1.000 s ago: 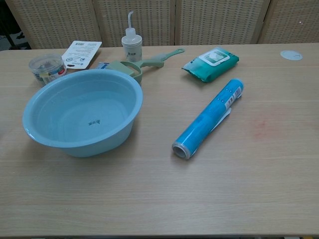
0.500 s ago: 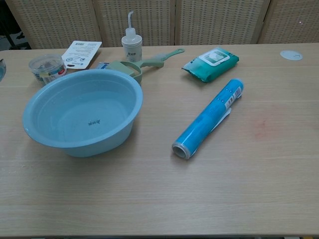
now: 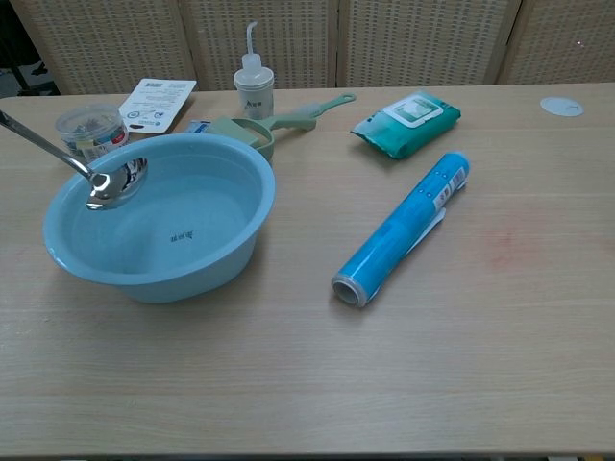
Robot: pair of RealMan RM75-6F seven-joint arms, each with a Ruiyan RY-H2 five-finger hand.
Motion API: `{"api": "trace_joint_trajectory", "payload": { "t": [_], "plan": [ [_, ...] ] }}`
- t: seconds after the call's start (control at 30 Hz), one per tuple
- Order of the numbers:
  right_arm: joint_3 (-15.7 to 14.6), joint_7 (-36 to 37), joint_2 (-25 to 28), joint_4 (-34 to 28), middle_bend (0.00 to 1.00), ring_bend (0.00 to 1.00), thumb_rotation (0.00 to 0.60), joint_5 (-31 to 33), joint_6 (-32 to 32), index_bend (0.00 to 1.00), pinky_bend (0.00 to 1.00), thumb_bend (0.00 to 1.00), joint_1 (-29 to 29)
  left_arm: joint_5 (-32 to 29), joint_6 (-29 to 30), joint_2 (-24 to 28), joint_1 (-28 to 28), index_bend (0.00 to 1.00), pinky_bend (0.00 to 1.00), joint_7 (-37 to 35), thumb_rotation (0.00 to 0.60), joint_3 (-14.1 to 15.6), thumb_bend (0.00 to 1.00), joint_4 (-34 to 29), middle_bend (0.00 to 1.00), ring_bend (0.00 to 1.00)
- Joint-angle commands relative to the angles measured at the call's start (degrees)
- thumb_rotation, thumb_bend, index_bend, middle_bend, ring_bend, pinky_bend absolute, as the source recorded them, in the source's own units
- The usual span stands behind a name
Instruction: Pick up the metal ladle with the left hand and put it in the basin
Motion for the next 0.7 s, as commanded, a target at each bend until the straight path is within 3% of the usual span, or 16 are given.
{"api": "trace_joint_trajectory", "payload": {
  "t": [0.03,0.27,0.7],
  "plan": [
    [0.2,0.3,0.1,0.1,0.0,0.0,0.6,0.5,-0.3,0.0,0.0,0.0,0.1,-7.4,-4.3,-5.1,-4.9,0.85,0.96,8.4,0.6,-0.7,0.61,0.8,0.95,0.88],
    [0.5,0.9,0.3,0.1,0.0,0.0,0.6,1.2,-0.4,0.0,0.0,0.0,0.2,-16.6,-7.1,-9.0,-9.5,0.86,0.96,15.7,0.6,-0.6,0.61,2.1,0.95,0.88],
    [0.8,1.9,0.6,0.3,0.0,0.0,0.6,1.9,-0.8,0.0,0.0,0.0,0.4,-30.1,-5.5,-15.7,-17.7,0.86,0.96,29.7,0.6,2.2,0.61,3.7,0.95,0.88]
  ]
}}
